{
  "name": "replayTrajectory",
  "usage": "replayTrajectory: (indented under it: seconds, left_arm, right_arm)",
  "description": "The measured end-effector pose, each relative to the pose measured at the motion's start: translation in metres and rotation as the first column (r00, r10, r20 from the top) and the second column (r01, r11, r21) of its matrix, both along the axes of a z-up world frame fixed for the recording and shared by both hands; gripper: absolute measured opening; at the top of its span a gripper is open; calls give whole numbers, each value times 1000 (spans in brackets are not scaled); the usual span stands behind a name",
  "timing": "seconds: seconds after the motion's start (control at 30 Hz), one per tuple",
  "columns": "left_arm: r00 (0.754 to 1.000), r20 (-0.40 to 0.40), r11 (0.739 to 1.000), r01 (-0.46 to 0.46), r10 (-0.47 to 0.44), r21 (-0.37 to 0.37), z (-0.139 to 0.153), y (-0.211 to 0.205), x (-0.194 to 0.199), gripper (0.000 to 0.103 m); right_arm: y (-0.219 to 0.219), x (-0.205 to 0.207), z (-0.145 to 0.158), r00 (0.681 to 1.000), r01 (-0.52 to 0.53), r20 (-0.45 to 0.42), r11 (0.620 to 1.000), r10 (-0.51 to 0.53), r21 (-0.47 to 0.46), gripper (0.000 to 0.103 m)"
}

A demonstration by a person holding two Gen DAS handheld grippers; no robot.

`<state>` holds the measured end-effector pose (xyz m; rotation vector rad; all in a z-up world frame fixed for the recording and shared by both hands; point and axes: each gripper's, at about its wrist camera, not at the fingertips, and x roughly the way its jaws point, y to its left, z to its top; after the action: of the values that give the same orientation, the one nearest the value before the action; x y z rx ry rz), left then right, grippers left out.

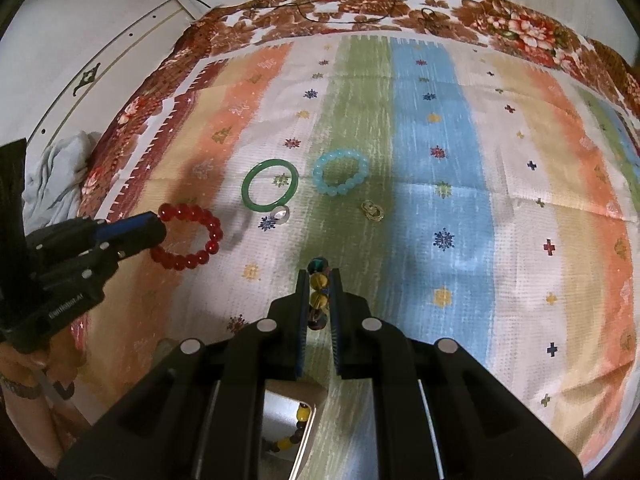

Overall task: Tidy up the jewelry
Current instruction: 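Carry both bracelets over the tin and open both tools to release them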

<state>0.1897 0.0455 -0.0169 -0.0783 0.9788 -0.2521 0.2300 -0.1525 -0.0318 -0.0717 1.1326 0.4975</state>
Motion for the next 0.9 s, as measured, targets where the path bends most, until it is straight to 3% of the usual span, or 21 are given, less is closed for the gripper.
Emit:
replayTrajectory:
  seconds: [0.9]
  left_arm:
    - [993,104,997,52,-46,-60,35,-11,-64,13]
  right_arm:
    - [-4,-74,45,984,-115,140,991,106,62,11]
